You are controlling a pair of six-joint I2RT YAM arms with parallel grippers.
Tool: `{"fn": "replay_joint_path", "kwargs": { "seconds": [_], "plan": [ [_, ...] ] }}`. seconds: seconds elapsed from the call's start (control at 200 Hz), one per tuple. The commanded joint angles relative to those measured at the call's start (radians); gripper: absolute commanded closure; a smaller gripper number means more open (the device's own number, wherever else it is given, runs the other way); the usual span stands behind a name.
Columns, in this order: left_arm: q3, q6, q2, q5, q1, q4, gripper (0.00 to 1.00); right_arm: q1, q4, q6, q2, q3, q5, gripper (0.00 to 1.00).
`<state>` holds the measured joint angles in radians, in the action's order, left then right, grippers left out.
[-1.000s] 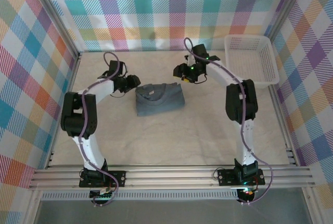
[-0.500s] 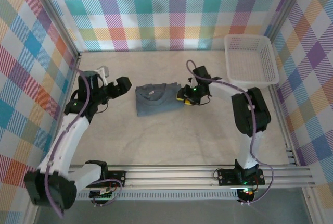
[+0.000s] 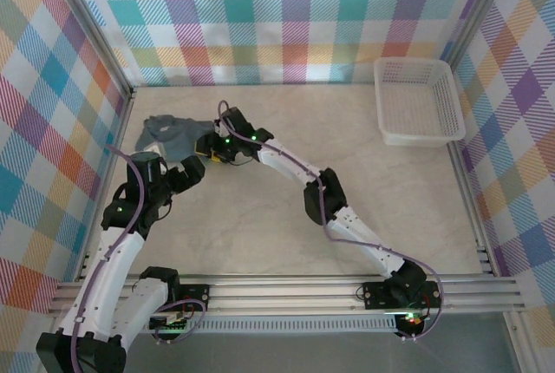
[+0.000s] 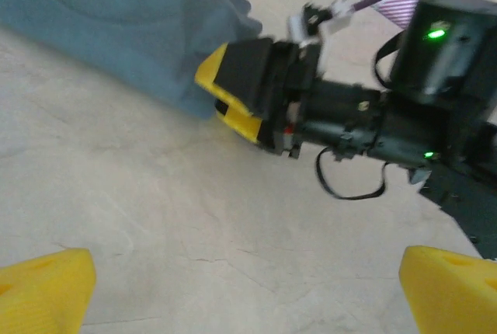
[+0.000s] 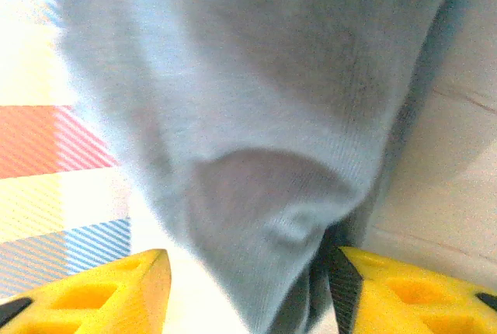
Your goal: Fold the inside-out t-shirt
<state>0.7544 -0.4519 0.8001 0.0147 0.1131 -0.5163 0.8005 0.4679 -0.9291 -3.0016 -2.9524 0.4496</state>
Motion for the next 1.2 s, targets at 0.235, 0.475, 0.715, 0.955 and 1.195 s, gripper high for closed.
{"fn": "replay_joint_path", "kwargs": {
  "seconds": [0.235, 0.475, 0.715, 0.955, 1.195],
  "plan": [
    [-0.023, -0.156, 0.3, 0.064, -0.141, 0.359, 0.0, -0.122, -0.056, 0.29, 0.831, 0.953, 0.064, 0.2],
    [0.196, -0.195, 0.78, 0.046, -0.219, 0.455, 0.11, -0.178, 0.0, 0.373, 1.208, 1.314, -0.01, 0.16],
    [0.479, -0.142, 1.105, 0.061, -0.268, 0.401, 0.39, -0.238, 0.061, 0.332, 1.396, 1.471, -0.016, 0.16],
    [0.867, -0.049, 1.387, 0.025, -0.282, 0.188, 0.42, -0.281, 0.098, 0.318, 1.429, 1.467, -0.001, 0.16],
    [1.295, -0.045, 1.654, 0.028, -0.292, 0.057, 0.41, -0.32, 0.165, 0.322, 1.427, 1.429, 0.015, 0.16]
  ]
}}
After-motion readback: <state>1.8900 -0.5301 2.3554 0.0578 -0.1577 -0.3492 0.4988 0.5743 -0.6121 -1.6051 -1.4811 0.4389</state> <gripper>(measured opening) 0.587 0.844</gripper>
